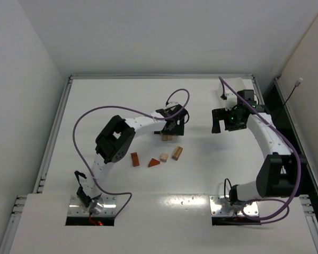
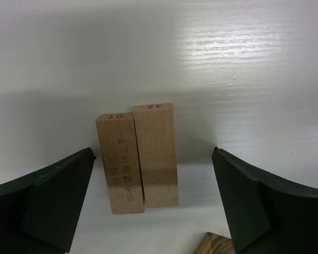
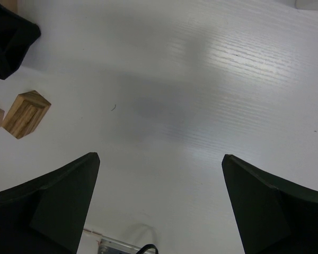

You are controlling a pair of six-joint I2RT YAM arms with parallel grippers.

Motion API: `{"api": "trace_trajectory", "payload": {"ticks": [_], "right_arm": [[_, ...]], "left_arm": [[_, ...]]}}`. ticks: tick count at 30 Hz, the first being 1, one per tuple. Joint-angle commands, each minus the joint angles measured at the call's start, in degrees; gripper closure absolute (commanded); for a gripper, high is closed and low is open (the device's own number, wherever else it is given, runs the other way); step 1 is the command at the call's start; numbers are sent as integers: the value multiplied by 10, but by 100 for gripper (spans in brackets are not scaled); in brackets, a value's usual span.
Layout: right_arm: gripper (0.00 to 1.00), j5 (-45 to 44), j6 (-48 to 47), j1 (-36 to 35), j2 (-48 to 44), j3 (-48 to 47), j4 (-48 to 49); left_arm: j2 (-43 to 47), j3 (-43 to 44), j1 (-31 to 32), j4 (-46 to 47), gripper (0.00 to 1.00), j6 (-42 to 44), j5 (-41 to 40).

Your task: Build the wood block tower

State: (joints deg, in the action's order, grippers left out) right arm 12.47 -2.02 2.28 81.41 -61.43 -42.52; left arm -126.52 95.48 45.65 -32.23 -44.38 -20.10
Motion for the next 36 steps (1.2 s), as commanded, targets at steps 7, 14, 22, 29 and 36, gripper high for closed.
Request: {"api": "trace_trajectory", "payload": {"ticks": [7,14,22,29,36], "right_arm": [[1,18,-21,3,-25,11,11],[1,-21,-48,3,-44,11,17],[1,24,-181,-63,-121,58,4],[9,121,-438,-180,-165,66,-51],[11,132,-615,-287,-97,31,-64]], "left_arm": [[35,-14,1,5,1,66,10],[121,10,12,32,1,155,-103],[283,-20,-8,34,1,207,-89],[369,-81,-217,16,1,123,160],[402,-253,-418,91,1,119,430]]}}
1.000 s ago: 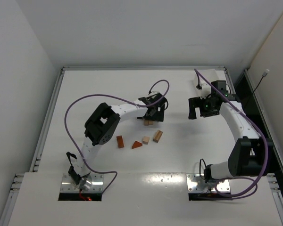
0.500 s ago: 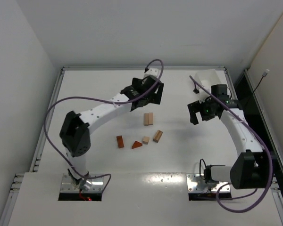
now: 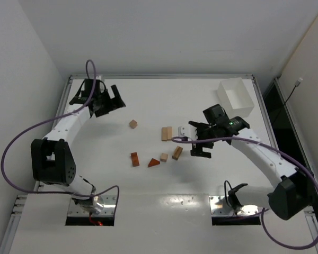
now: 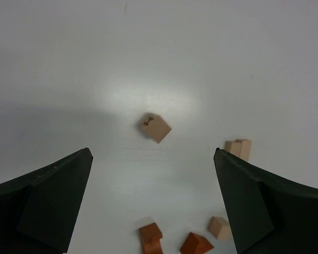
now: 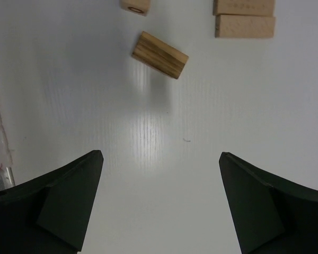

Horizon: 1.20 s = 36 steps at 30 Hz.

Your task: Build the wood block tower

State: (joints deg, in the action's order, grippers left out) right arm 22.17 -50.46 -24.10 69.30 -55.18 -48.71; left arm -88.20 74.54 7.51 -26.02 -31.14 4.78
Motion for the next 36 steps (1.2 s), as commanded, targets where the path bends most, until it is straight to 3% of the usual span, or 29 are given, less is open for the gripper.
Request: {"api": "trace_trajectory", "payload": {"ticks": [1,8,13,18,19,20,21,23,30,36], "right_arm": [[11,28,-131,-41,35,-46,4],[11,43,-9,-81,205,-206,-22],[13,55,84,-81,251,-232,-5],[13,44,116,-75,238,-213,20],[13,36,128,-75,229,-208,26],[13,30,134,-75,224,-195,35],[13,23,140,-70,213,-189,35],[13,10,147,-63,204,-175,42],[13,9,188,-21,192,-163,54],[13,15,188,-1,197,-163,54]], "left_arm": [[19,-51,-36,29,1,-4,195],[30,-102,-31,14,1,67,172],[-46,-43,4,-31,1,129,67],[-135,44,22,-79,29,175,12],[-150,66,22,-96,38,182,12],[-163,74,28,-102,54,187,12],[-179,74,35,-102,57,187,12],[-189,89,43,-102,57,195,2],[-220,111,90,-107,37,207,-18],[-252,145,116,-112,37,207,-33]]}}
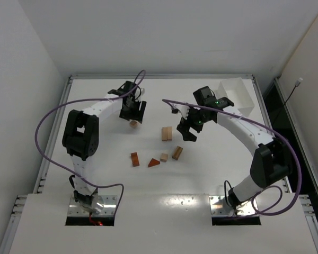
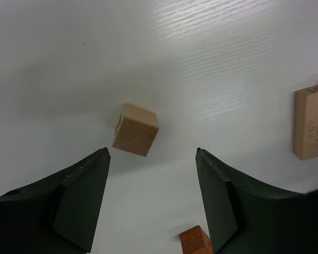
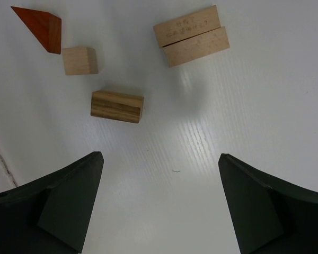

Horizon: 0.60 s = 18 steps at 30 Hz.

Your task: Build the wood block tower

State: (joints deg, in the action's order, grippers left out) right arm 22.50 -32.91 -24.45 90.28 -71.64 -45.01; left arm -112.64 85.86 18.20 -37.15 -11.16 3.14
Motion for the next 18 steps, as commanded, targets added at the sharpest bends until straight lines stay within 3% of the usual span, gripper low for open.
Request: {"api": "trace_trajectory", "payload": {"ticks": [1,11,15,18], "right_arm": [[13,17,13,9,-12,2,17],[11,27,18,27,-18,7,17],[11,27,18,32,-18,7,17],[11,27,18,32,-18,7,17]], "left_arm": [[-13,32,15,-1,37,7,-16],[-33,37,20,-6,37,18,-99],[-43,42,20,-6,47,18,-107],[-49,42,20,-6,60,18,-95]]}}
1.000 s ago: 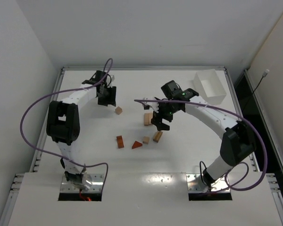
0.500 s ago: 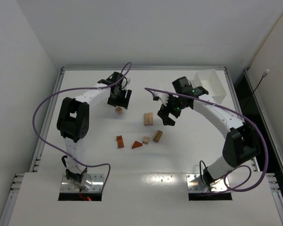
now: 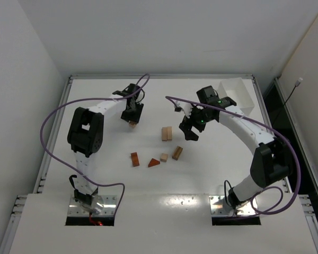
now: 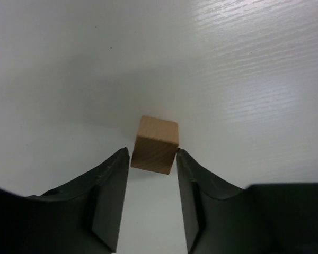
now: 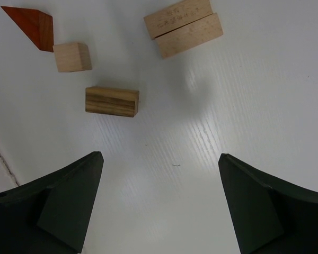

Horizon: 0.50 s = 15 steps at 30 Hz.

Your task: Build the wood block tower

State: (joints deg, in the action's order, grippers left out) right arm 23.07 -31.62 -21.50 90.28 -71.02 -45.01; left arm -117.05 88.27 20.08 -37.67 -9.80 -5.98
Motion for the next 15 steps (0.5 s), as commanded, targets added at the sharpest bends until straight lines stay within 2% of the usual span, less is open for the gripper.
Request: {"api": "trace_trajectory", "payload": {"ticks": [1,12,13,14,15], "right_arm": [[11,22,5,2,-18,1,17],[11,22,5,8,-23,6,17],[11,22,5,8,-23,6,17],[11,22,5,8,-23,6,17],[11,16,5,8,-23,6,17]], "left_arm": [[-5,18,1,-1,64,10,-4],[-15,23,1,-1,65,21,26],[-15,18,1,-1,69,21,26],[-15,18,1,-1,81,21,31],[-15,18,1,-1,88,21,31]]}}
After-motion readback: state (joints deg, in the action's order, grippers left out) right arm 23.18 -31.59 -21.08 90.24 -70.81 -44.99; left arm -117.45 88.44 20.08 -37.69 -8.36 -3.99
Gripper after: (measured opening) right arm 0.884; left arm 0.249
